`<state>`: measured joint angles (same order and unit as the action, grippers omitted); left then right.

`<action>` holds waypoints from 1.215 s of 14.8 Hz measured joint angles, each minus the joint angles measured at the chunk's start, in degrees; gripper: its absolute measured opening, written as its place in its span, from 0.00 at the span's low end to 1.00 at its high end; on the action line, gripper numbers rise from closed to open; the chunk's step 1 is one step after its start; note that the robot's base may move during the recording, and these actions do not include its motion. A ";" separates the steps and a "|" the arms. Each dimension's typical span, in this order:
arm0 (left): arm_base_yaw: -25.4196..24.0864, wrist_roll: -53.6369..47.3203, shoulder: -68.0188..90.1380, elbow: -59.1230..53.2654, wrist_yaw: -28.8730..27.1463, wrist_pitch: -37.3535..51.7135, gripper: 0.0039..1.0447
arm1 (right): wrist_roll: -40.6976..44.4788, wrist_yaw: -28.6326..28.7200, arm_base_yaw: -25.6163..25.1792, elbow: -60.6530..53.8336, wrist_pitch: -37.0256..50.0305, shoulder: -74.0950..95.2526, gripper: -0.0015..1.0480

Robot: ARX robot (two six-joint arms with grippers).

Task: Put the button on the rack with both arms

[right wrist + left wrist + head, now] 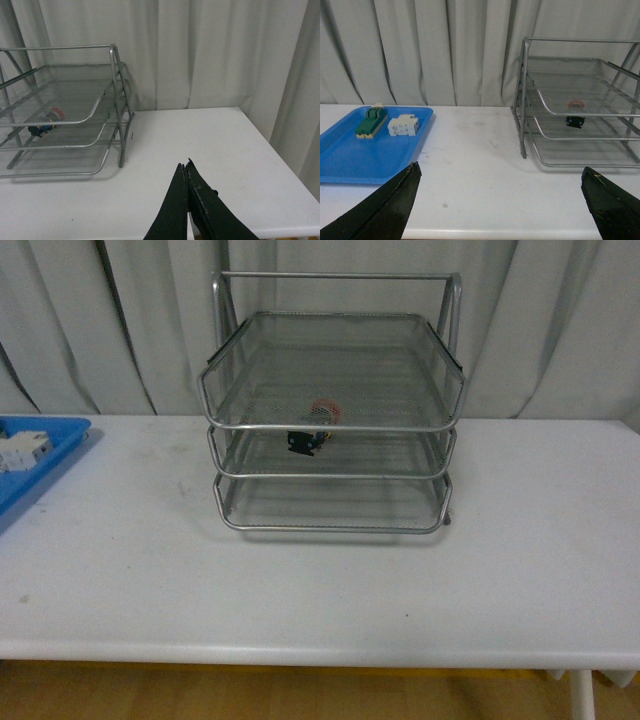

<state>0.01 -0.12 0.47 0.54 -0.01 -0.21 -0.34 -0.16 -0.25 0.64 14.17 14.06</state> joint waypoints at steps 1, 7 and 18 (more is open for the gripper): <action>0.00 0.00 0.00 0.00 0.00 0.00 0.94 | 0.00 0.00 0.00 0.00 -1.01 -1.11 0.02; 0.00 0.00 0.00 0.00 0.00 0.00 0.94 | 0.00 0.02 0.00 0.00 -2.80 -2.78 0.02; 0.00 0.00 0.00 0.00 0.00 0.02 0.94 | 0.13 0.15 0.00 0.02 -14.38 -13.92 0.58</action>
<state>0.01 -0.12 0.47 0.54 -0.01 -0.19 -0.21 -0.01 -0.25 0.67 -0.21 0.14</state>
